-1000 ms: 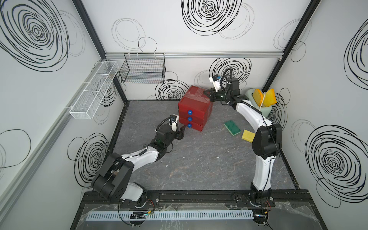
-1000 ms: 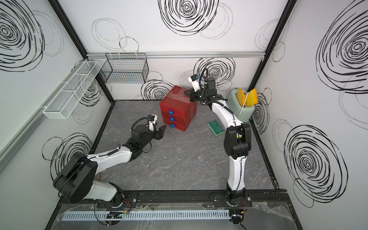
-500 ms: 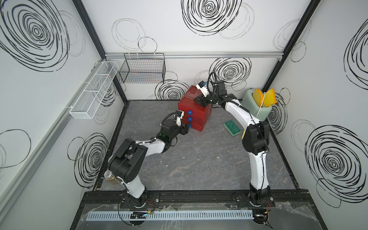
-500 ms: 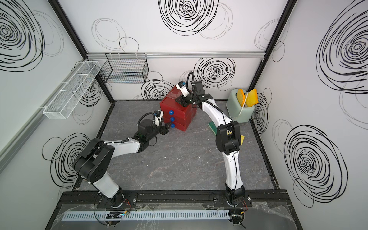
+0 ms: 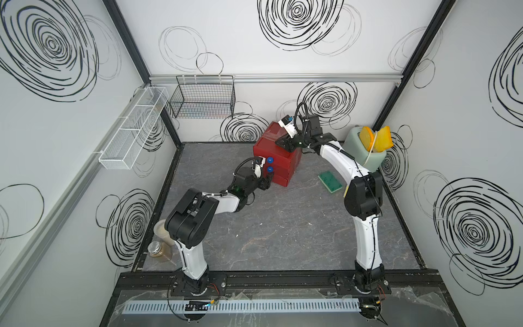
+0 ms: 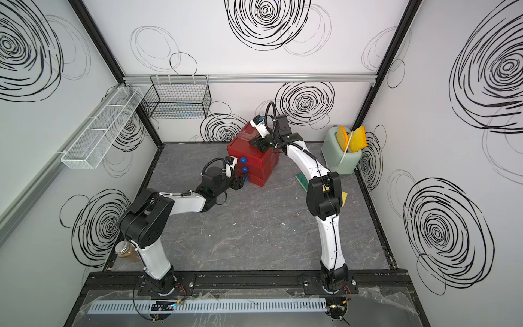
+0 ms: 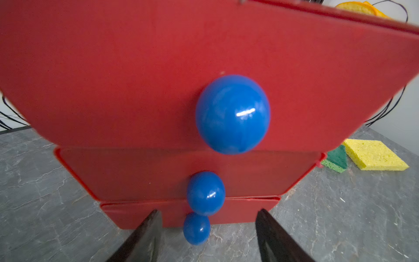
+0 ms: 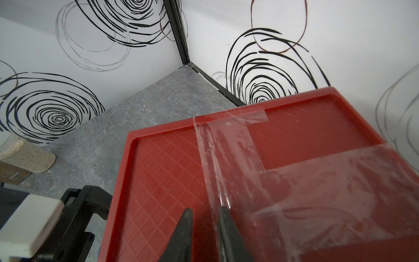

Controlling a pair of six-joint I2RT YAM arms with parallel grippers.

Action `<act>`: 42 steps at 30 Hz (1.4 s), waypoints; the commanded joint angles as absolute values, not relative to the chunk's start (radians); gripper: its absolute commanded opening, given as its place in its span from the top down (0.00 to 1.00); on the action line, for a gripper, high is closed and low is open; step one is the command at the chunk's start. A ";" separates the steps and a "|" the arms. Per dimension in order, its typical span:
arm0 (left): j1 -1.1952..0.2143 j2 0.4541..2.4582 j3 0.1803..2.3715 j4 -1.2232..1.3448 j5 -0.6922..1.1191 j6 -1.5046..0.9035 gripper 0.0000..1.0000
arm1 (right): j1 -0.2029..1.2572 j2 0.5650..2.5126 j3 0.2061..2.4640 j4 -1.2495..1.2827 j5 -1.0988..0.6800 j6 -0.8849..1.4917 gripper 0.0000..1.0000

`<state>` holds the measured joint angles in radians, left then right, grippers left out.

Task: Take the sponge out of the drawer
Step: Open the drawer in the storage box.

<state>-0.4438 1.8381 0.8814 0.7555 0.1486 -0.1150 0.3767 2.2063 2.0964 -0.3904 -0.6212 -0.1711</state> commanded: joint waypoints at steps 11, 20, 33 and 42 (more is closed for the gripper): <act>-0.423 1.899 0.958 0.766 0.156 -0.092 0.40 | 0.385 2.266 2.056 -0.505 -0.604 -0.197 0.76; -0.417 1.914 0.972 0.756 0.164 -0.089 0.63 | 0.391 2.257 2.049 -0.522 -0.598 -0.210 0.76; -0.419 1.930 1.027 0.656 0.179 -0.084 0.43 | 0.390 2.253 2.050 -0.523 -0.603 -0.210 0.76; -0.419 1.941 1.047 0.630 0.178 -0.090 0.54 | 0.387 2.250 2.047 -0.523 -0.601 -0.212 0.75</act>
